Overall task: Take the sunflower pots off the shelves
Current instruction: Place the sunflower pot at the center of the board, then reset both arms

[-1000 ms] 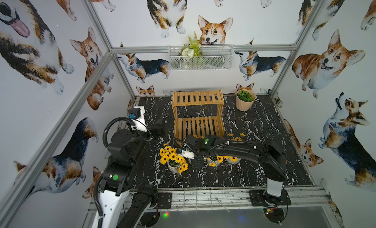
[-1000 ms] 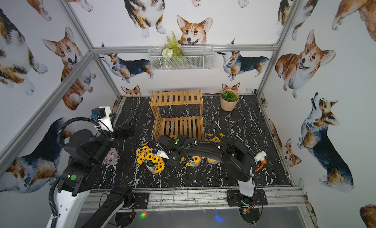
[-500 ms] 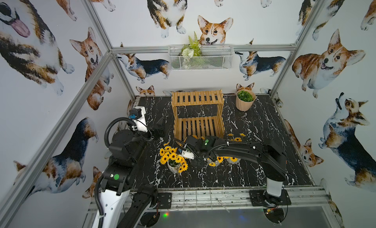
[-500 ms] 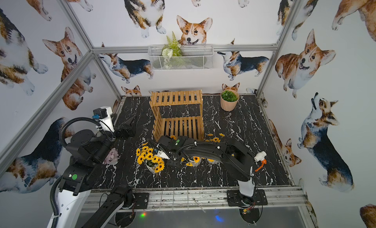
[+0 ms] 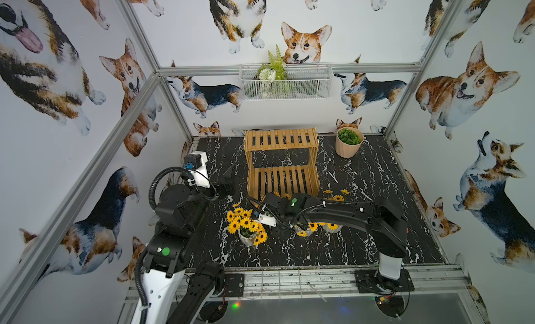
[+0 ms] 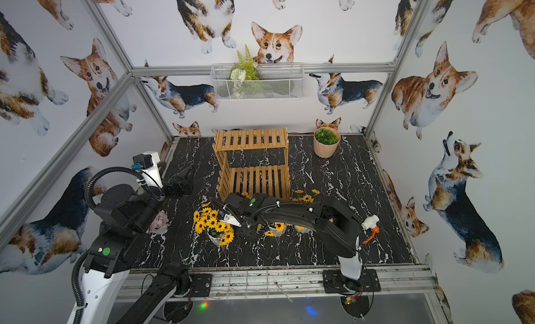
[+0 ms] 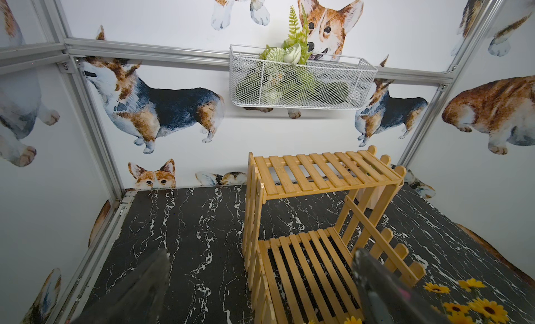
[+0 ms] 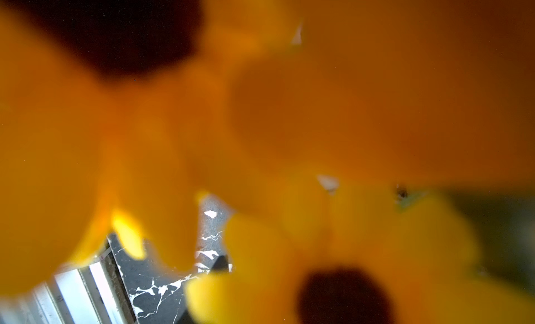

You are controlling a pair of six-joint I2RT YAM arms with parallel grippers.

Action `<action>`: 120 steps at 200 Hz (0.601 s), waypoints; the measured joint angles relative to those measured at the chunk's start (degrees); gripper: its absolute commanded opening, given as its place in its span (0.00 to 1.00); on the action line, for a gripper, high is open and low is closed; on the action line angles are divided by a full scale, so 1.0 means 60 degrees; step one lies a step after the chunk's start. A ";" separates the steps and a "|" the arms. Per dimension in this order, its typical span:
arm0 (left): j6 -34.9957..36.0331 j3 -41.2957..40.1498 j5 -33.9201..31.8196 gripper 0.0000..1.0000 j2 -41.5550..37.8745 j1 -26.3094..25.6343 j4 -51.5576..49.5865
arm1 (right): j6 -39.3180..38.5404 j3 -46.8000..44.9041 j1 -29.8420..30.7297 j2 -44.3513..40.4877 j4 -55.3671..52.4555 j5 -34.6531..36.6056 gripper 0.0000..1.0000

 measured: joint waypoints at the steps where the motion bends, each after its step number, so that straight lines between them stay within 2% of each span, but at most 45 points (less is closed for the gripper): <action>1: 0.0000 0.0000 0.0000 1.00 0.0000 0.0000 0.0000 | 0.0004 0.0007 0.0000 -0.0007 -0.0004 0.0000 0.42; 104: 0.0204 0.0157 -0.0124 1.00 0.0036 0.0000 -0.0004 | 0.0047 0.0240 0.0000 -0.1373 0.0004 -0.0120 0.62; 120: 0.0302 0.0266 -0.0178 1.00 0.0091 0.0000 0.0004 | 0.0102 0.0244 -0.0007 -0.1654 0.0087 -0.0248 0.72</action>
